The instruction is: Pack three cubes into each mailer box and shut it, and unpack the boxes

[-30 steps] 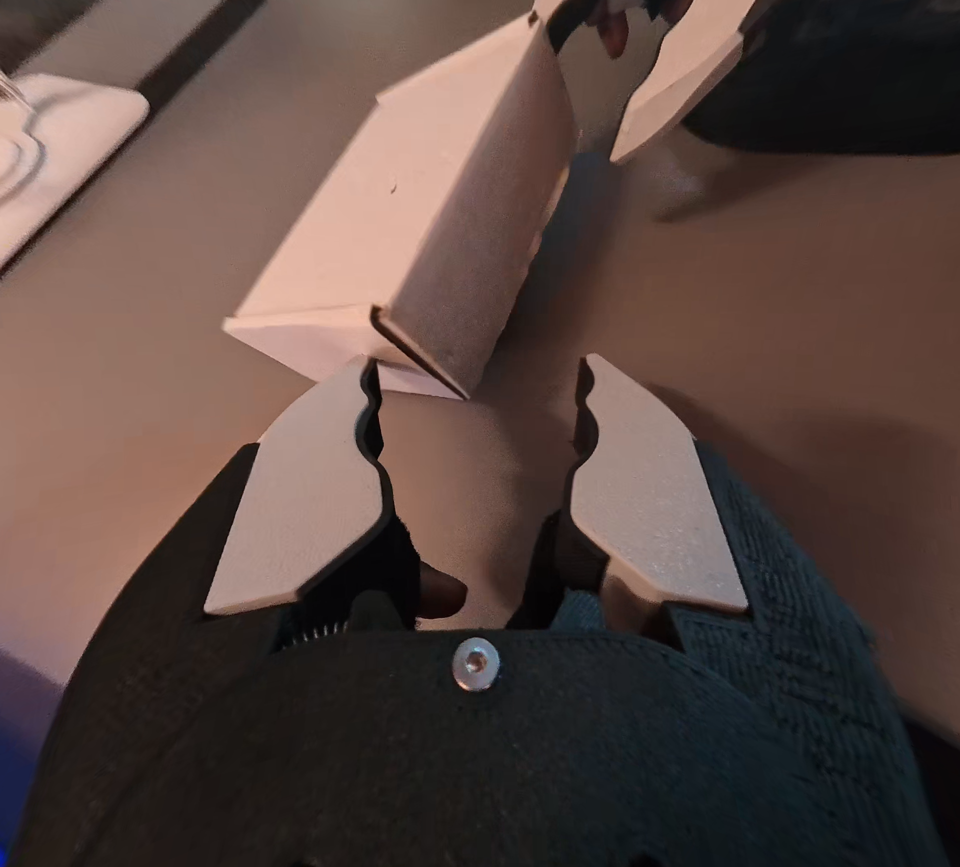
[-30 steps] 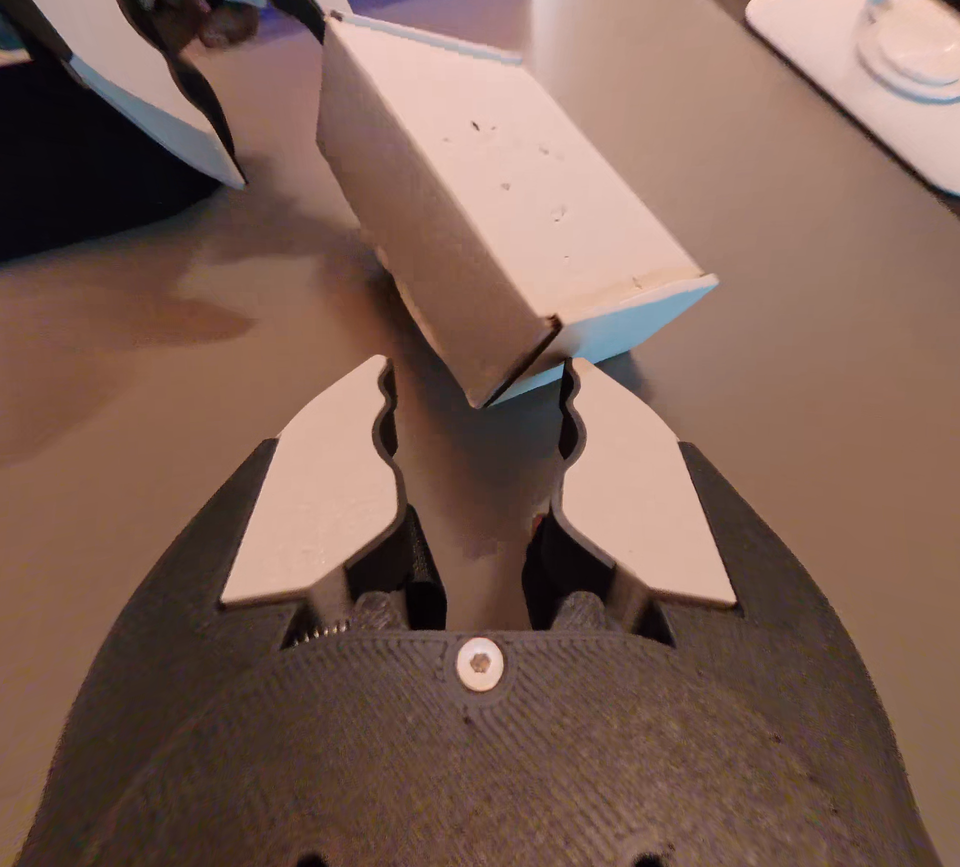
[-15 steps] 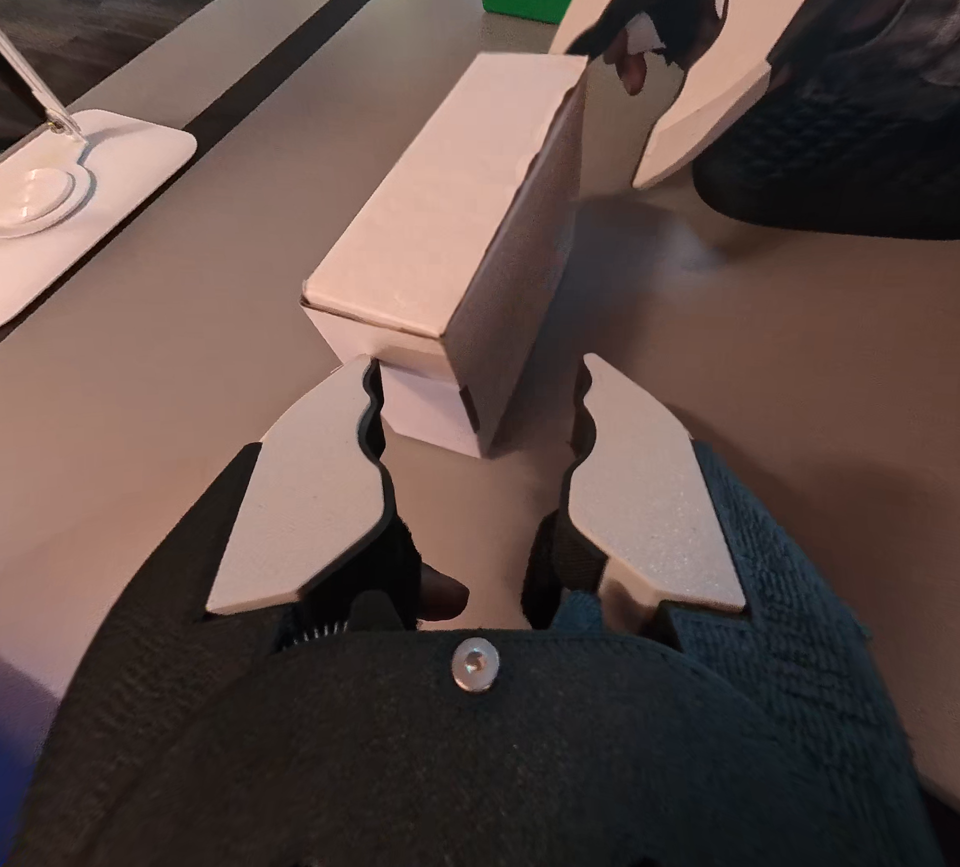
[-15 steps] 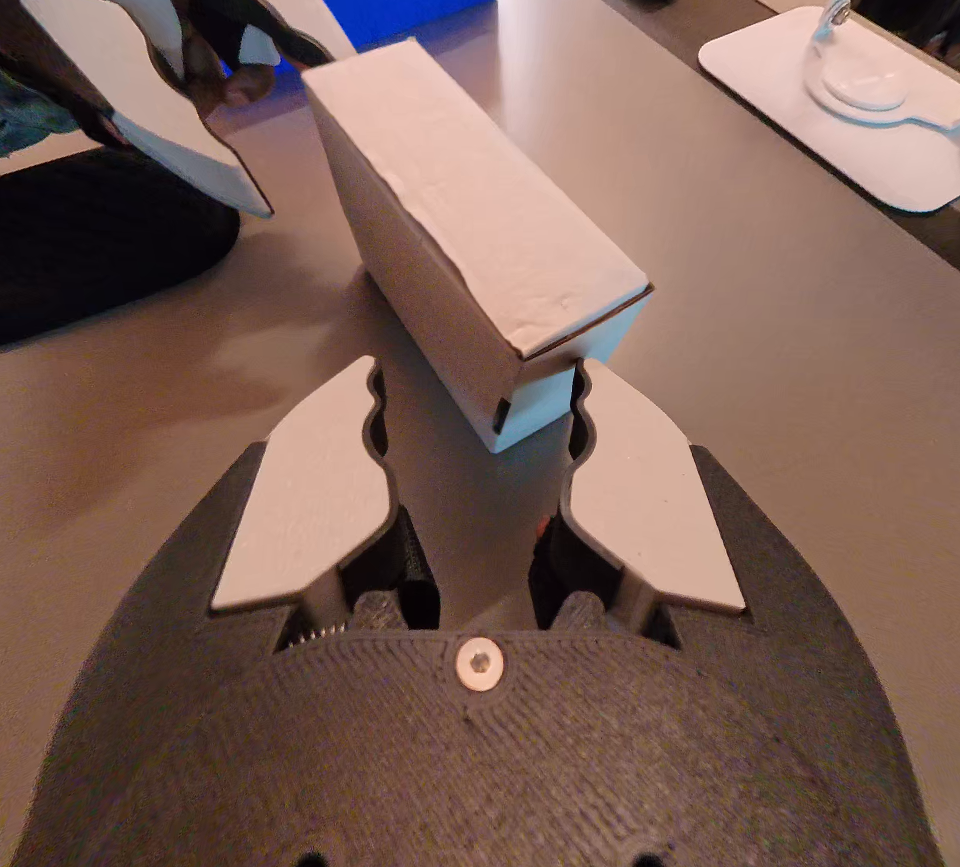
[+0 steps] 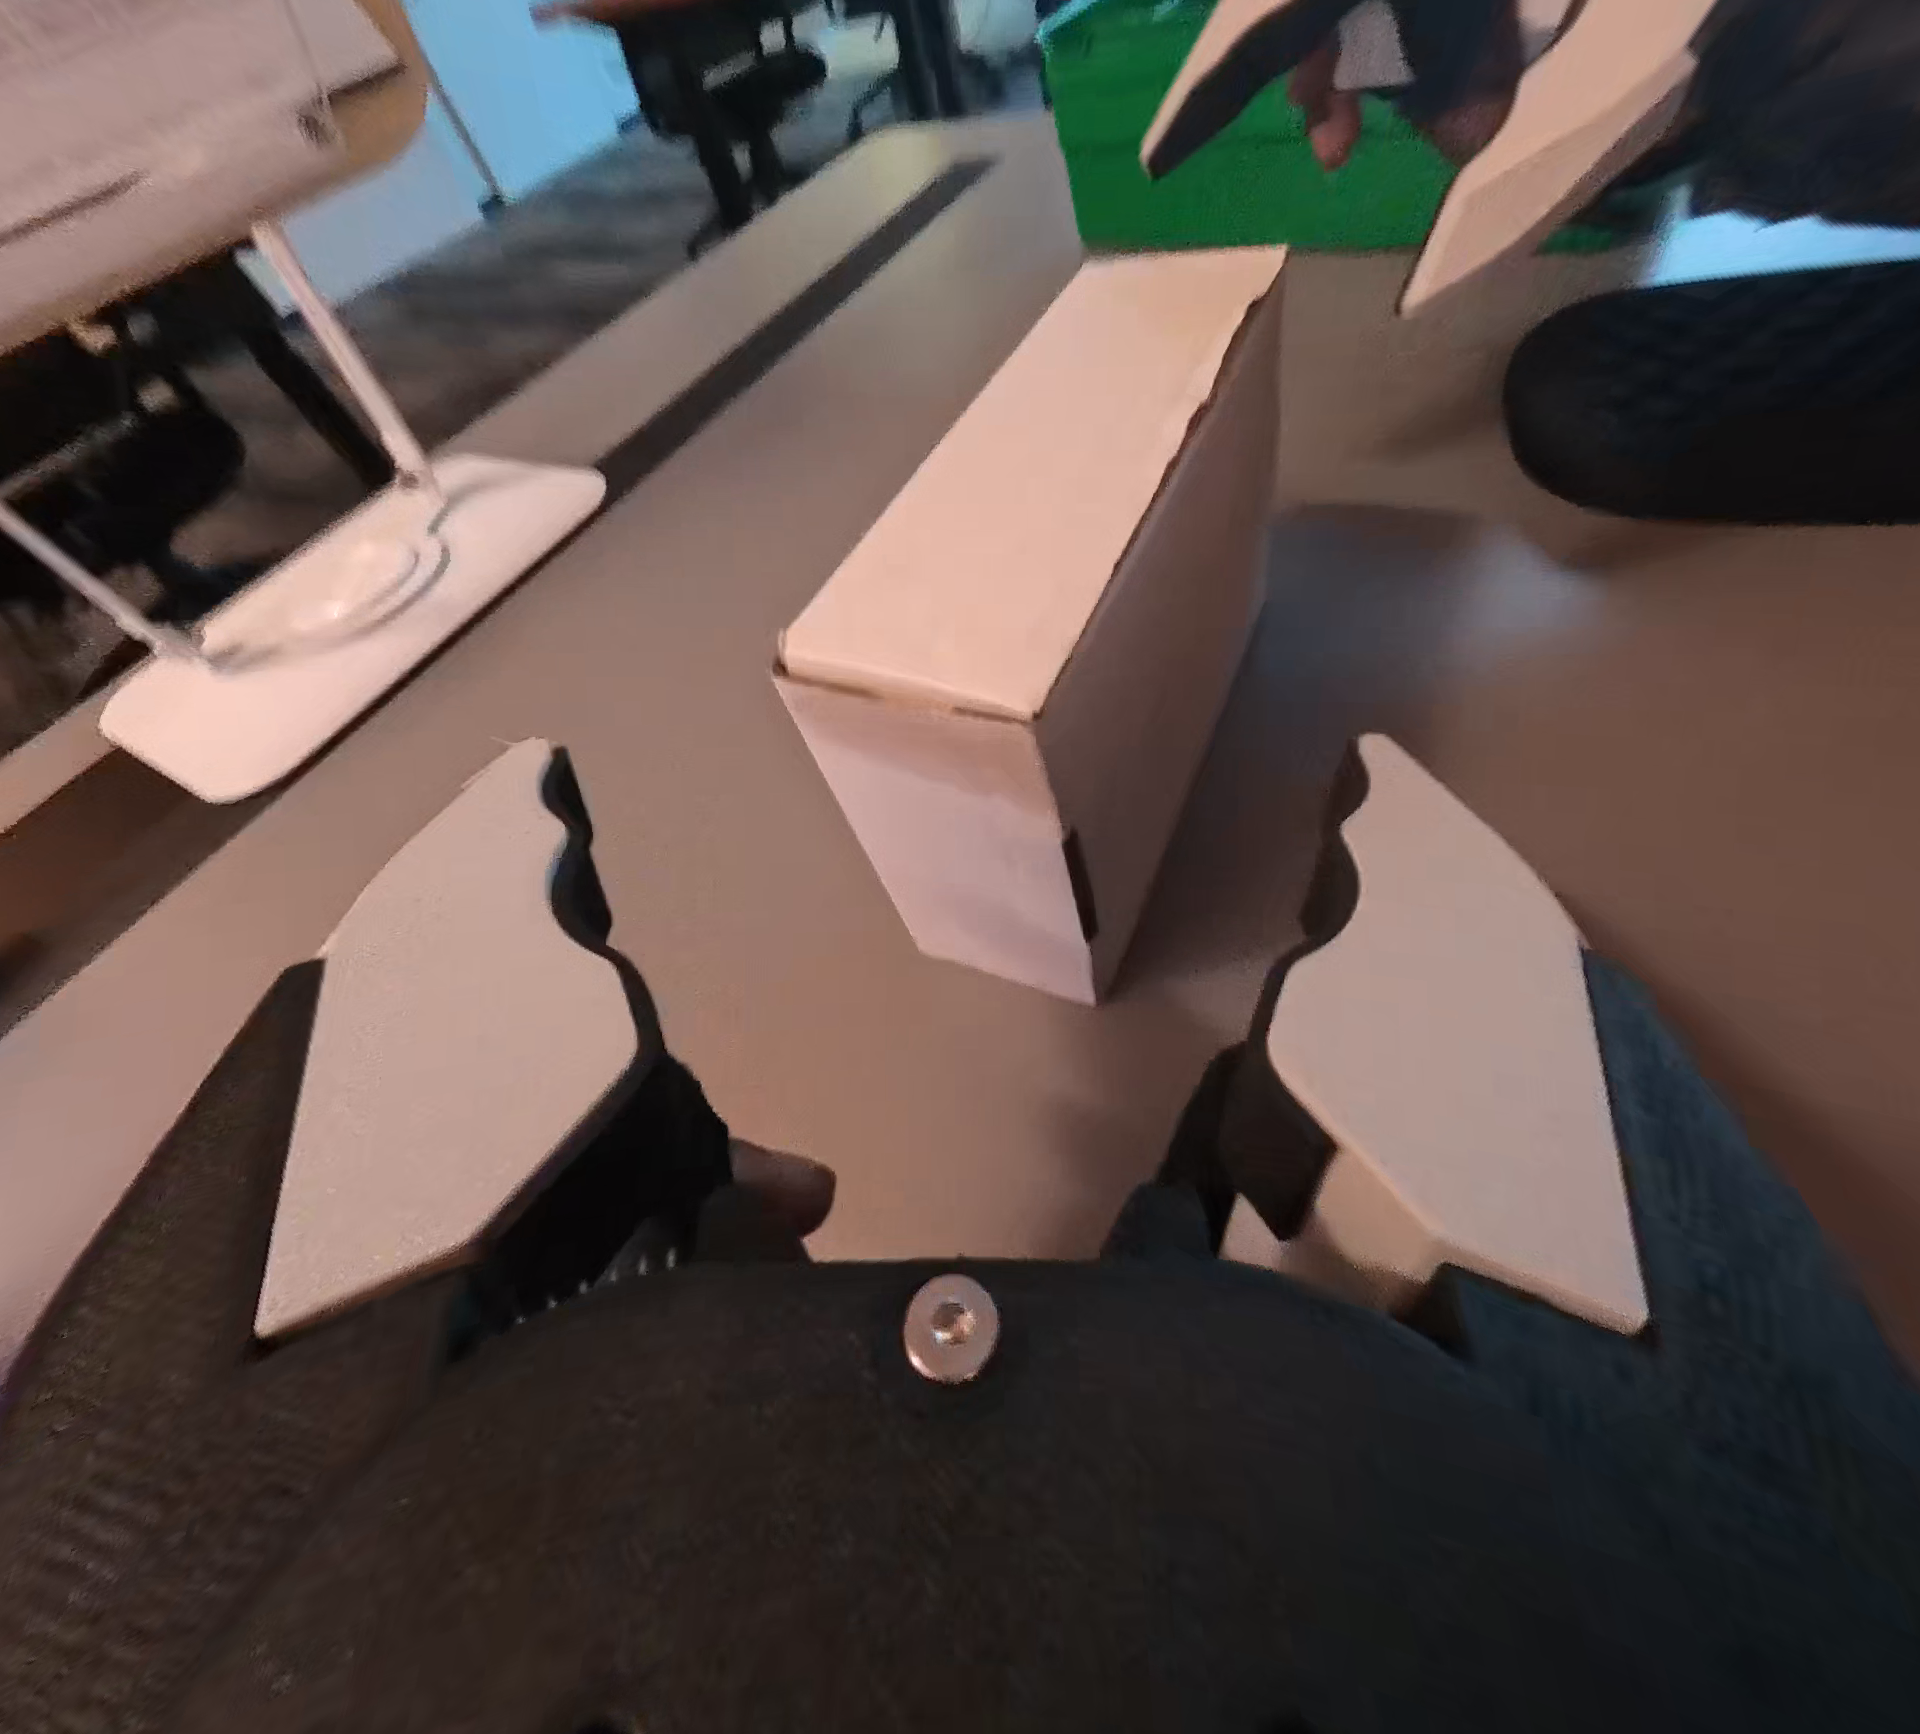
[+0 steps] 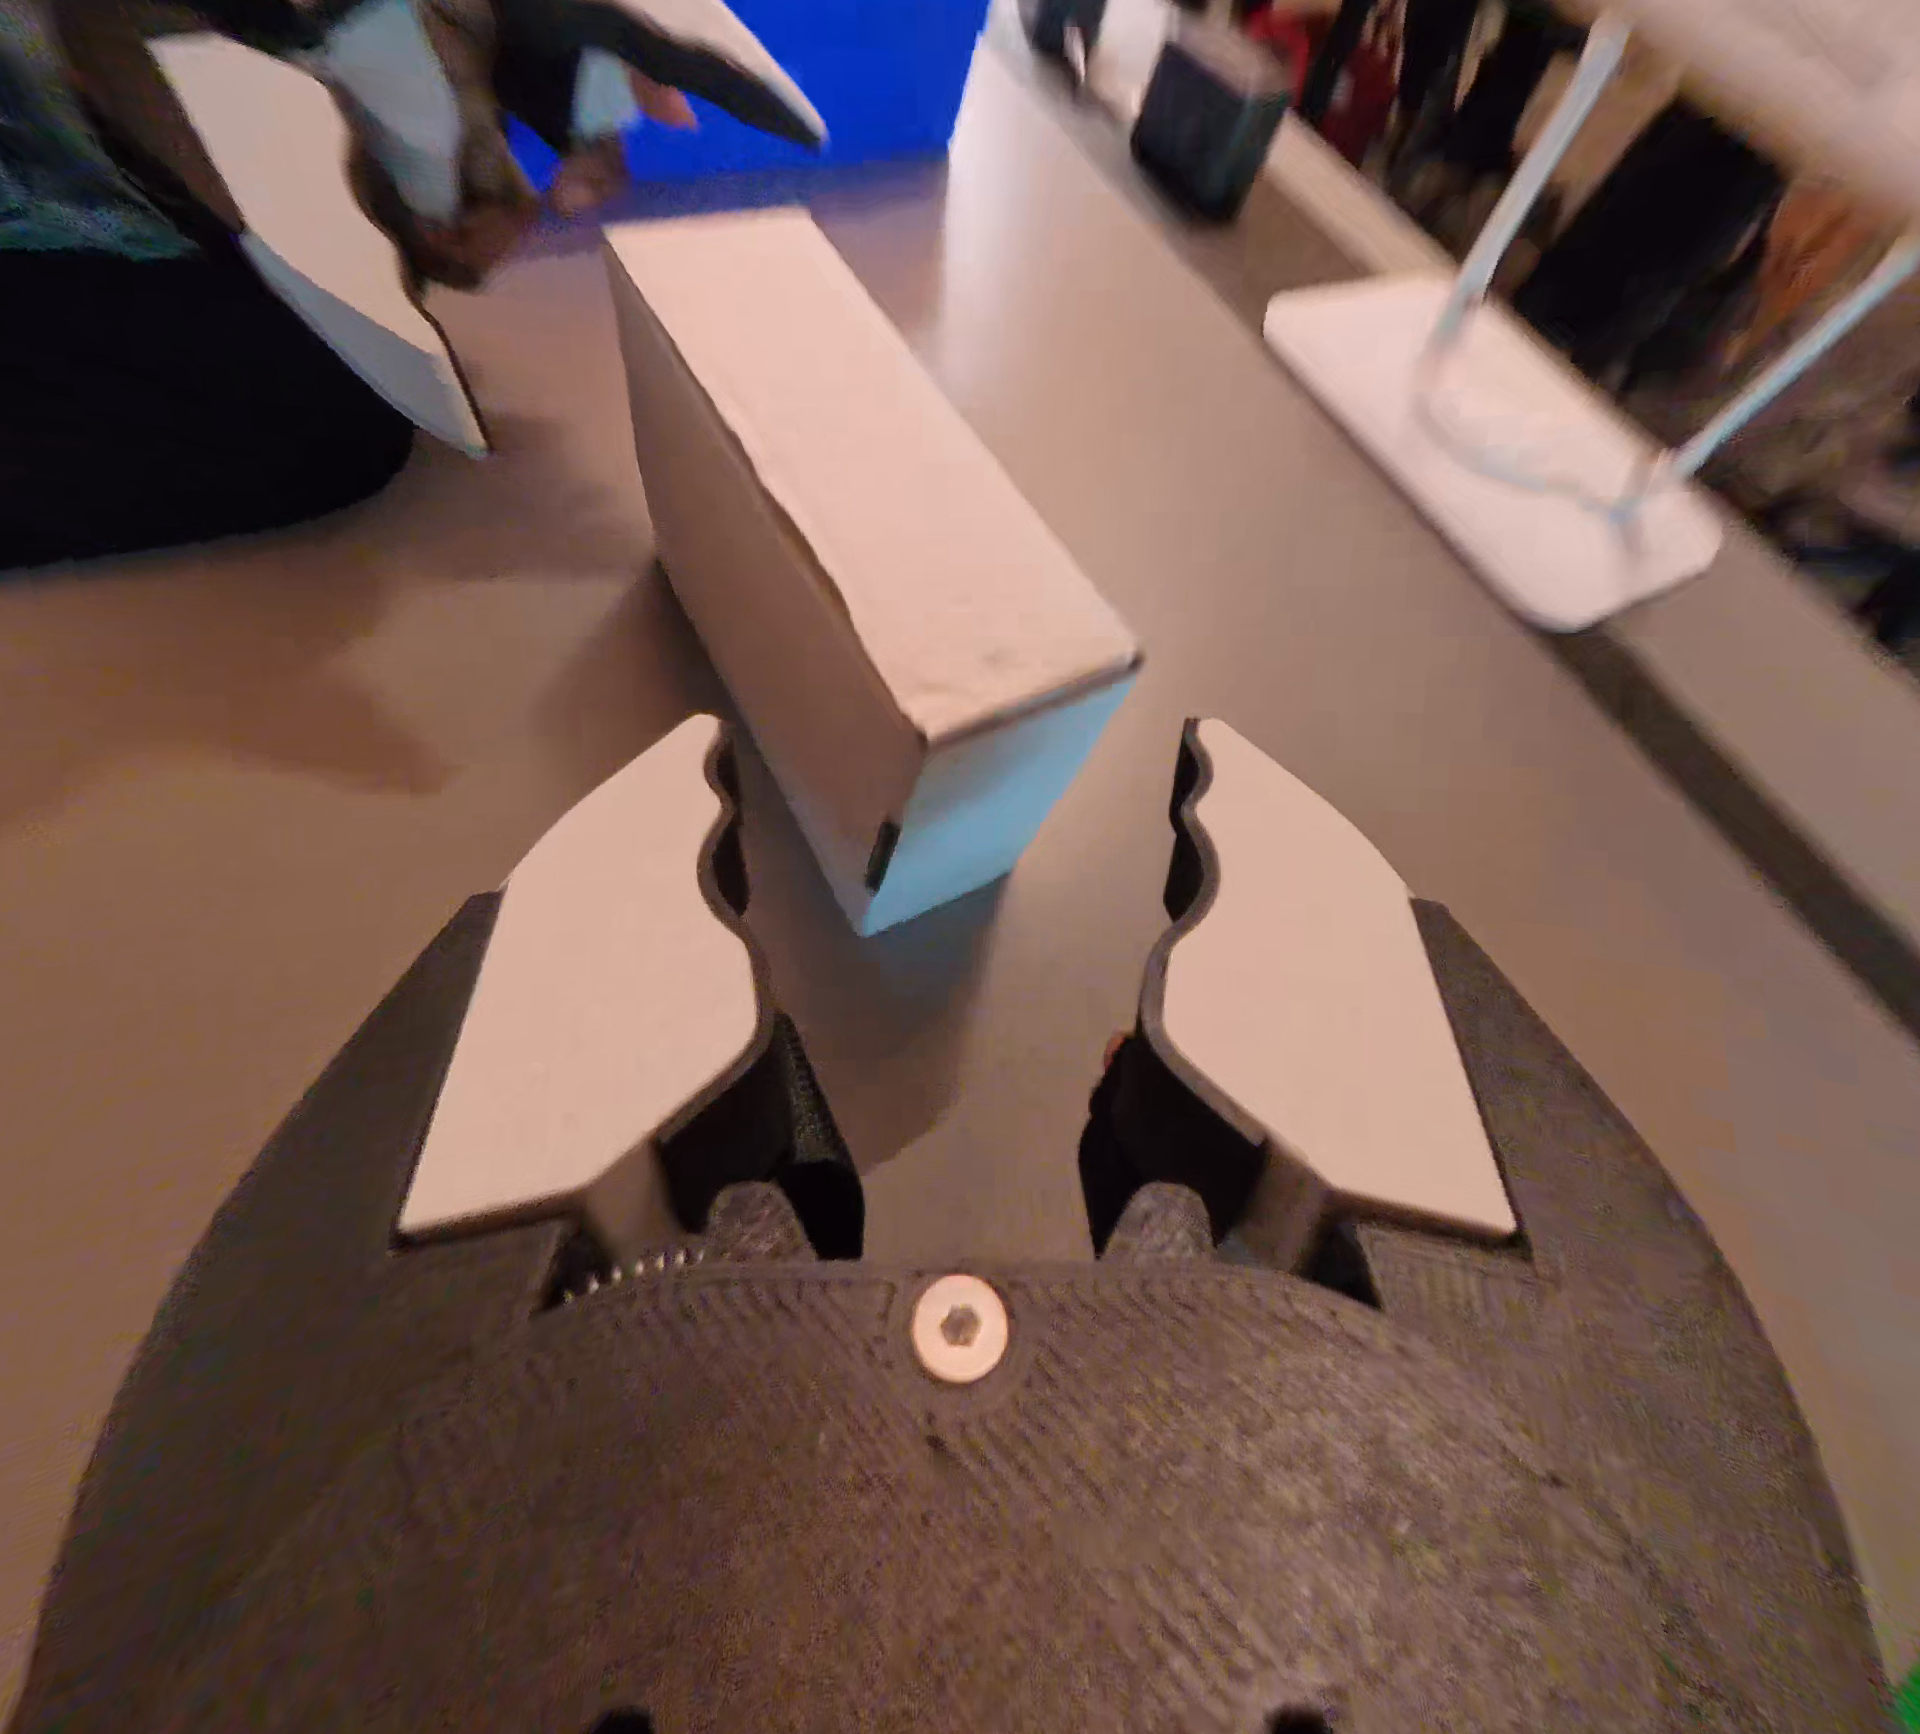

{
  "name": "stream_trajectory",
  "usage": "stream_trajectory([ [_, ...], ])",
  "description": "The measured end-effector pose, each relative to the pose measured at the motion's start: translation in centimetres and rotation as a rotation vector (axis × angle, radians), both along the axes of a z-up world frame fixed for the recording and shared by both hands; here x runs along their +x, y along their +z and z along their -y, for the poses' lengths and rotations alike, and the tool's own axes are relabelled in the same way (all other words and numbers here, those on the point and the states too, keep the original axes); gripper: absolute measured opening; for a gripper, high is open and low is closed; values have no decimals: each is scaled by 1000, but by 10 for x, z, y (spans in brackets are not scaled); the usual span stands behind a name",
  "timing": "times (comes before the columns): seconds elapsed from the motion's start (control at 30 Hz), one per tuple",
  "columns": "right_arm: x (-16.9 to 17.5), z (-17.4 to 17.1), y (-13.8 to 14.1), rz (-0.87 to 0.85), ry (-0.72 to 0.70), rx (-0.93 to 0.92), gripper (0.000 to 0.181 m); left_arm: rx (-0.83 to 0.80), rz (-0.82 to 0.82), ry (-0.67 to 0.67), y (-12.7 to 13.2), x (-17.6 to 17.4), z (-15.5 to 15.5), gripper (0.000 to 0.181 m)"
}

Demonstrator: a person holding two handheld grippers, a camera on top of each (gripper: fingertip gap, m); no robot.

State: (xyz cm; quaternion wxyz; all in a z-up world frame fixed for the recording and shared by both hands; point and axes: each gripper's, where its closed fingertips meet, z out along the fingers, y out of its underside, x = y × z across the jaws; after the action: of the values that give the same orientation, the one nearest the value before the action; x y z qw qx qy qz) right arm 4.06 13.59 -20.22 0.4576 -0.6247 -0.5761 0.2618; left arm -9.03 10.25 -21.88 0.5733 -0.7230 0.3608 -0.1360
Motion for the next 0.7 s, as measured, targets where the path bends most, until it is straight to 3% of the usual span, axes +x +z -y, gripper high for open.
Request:
stream_trajectory([
  [0.1, -14, 7, 27, -80, 129, 183, 80, -40, 56, -82, -8, 13, -6, 135],
  [0.27, -33, 15, 23, 15, 249, 350, 77, -51, 80, -192, -14, 29, -15, 116],
  [0.47, -45, 20, 15, 64, 299, 396, 65, -138, 130, -262, -24, 44, -24, 112],
  [0.6, -48, 18, 12, 70, 291, 418, 54, -127, 86, -285, -29, 46, -22, 88],
  [0.7, -47, 17, 17, 56, 283, 463, 43, -128, 81, -282, -29, 45, -23, 87],
])
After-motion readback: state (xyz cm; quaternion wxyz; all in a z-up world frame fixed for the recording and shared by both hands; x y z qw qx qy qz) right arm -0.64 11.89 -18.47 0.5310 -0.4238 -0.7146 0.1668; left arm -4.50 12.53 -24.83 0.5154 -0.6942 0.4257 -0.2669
